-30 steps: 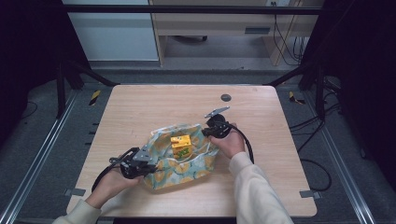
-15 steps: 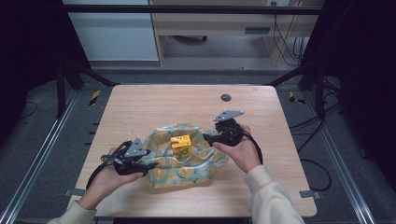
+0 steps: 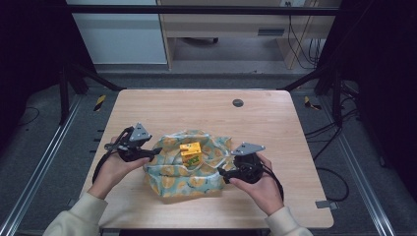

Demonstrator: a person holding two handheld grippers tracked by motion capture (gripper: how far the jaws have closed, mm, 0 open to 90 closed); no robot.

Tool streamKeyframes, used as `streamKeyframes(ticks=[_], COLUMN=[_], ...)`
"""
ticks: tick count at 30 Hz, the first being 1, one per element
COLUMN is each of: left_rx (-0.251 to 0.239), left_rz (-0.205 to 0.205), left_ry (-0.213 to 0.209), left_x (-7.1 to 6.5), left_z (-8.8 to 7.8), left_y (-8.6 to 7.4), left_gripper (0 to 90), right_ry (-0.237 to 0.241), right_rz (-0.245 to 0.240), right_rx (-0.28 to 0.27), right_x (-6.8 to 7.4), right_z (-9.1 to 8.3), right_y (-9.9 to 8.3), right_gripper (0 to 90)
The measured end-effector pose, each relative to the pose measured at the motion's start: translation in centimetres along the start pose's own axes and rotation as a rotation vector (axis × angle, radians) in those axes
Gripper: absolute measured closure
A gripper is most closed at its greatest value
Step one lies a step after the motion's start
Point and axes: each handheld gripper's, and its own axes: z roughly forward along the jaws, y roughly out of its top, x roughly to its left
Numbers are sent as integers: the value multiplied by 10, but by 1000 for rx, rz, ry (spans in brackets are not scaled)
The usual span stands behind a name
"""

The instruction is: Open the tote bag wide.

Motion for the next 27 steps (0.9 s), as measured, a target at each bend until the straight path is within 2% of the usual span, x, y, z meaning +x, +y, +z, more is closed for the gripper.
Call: streamKeyframes(ticks=[3,5,6,8,9,10,11,12,14,16,17,18,21,25,27], left_rx=[23,30,34,40,44,50,48,46,39,25,3,3,17,57,59], left_rz=[-2,-10,-12,-15,-15,-10,-5,-4,-6,-10,-23,-23,-17,-30,-34], left_ry=[0,-2,-3,-5,-2,2,2,-2,-6,4,6,6,11,2,2], left_x=[2,2,2,2,2,1,0,0,-1,-1,0,0,0,2,2], left_z=[14,21,25,29,31,31,32,31,29,26,22,22,23,34,37], left_y=[0,-1,-1,-2,-2,-2,-2,-2,-1,0,2,2,-1,-14,-16], left_gripper=[382,411,411,501,501,566,686,686,800,852,869,871,871,876,878], right_ry=[-13,5,5,19,28,30,34,34,50,46,40,40,23,14,12], right_rz=[54,80,80,71,70,62,39,39,8,-11,-17,-17,-29,-38,-38], right_rx=[-1,13,13,34,53,57,86,86,116,133,140,140,144,163,168], right_x=[1,5,5,9,12,13,17,17,18,17,15,15,8,2,1], right_z=[5,12,12,18,21,24,29,29,34,35,33,33,29,25,25], right_y=[-14,-22,-22,-24,-25,-26,-28,-28,-30,-31,-31,-31,-32,-38,-39], right_gripper=[154,131,131,132,149,179,321,321,500,671,782,782,877,898,898])
